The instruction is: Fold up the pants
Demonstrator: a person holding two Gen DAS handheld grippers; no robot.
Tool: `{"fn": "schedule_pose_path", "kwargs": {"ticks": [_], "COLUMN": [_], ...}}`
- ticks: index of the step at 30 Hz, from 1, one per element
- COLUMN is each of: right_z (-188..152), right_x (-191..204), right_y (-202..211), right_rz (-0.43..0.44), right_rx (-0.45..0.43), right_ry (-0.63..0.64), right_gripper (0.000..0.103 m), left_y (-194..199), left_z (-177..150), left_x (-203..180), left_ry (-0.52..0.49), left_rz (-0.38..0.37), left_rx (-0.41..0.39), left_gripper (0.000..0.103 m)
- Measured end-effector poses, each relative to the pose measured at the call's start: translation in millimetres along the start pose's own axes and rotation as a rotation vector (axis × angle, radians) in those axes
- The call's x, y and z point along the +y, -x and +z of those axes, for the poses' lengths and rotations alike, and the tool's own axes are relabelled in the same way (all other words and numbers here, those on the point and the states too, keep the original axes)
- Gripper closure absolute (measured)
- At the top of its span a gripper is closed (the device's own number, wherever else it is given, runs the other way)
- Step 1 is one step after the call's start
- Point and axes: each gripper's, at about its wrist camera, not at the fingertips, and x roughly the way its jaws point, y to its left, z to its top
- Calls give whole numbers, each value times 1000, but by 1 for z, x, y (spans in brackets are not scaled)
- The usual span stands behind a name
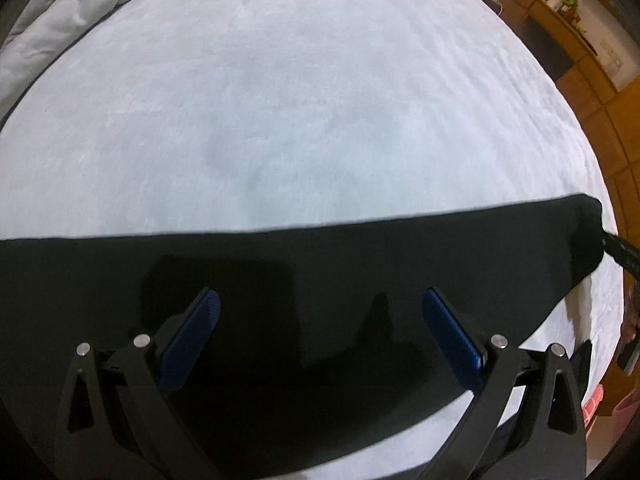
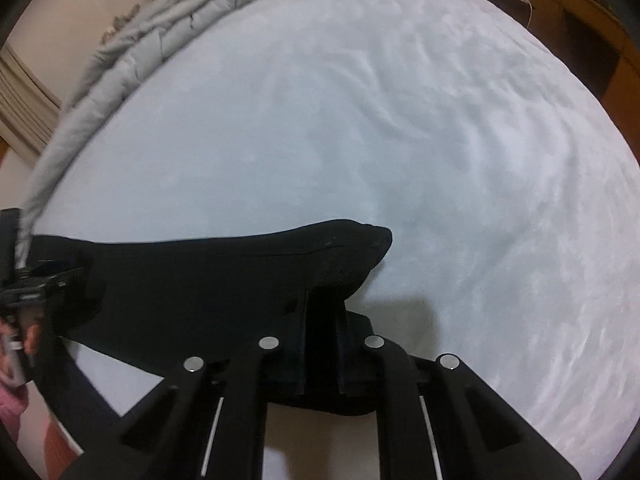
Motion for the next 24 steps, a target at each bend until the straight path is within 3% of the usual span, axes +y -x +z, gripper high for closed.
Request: {"fn": "schedule_pose_path", "kwargs": {"ticks": [5, 14, 20, 21, 23, 24], "right_z": [0, -12, -18, -19, -20, -20], "right_x": [-7, -13, -19, -20, -21, -21], "right_y": [10, 22, 14, 14, 14, 14], "right_rz": [52, 132, 153, 156, 162, 164], "right_rx": [-12, -53, -57, -59, -64, -68], "right_ry": [-33, -23, -50, -55, -66, -72], "right_gripper": [92, 93, 93, 93, 93, 93], "left_y": [-15, -44, -55, -54, -52, -51], "left_z": [22, 38, 31, 27, 20, 14], "left_x": [-2, -38, -51, -52, -57, -59], "left_ry": [33, -169, -264, -281, -331, -368], "left_rz": [-38, -187, -154, -153, -124, -84], "left_rx": [25, 91, 113, 111, 101, 87], "left_gripper": [3, 3, 4, 5, 19, 33]}}
